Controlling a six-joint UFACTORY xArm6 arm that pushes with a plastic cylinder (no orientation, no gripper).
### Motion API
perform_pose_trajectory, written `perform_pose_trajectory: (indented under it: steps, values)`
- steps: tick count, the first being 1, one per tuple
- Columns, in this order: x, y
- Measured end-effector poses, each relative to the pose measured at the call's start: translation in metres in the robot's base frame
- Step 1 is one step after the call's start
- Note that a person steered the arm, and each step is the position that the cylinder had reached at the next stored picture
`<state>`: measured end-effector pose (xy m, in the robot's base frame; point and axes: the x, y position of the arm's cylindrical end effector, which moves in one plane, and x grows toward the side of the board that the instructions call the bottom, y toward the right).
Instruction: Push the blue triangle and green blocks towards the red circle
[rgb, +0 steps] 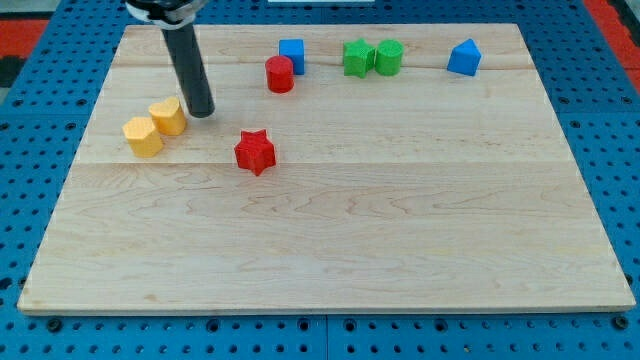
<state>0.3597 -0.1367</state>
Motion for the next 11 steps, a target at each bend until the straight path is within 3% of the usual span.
perform_pose_trajectory:
  steps: [2,3,4,5,6,7,9,10,11]
  values:
    - [-0.024,0.258]
    - [-0.062,0.359]
    - [-0.132,0.425]
    - [-0.166,0.439]
    - [-0.131,0.448]
    - [-0.098,0.421]
    - [-0.099,0.261]
    - [-0.101,0.264]
    - [-0.135,0.309]
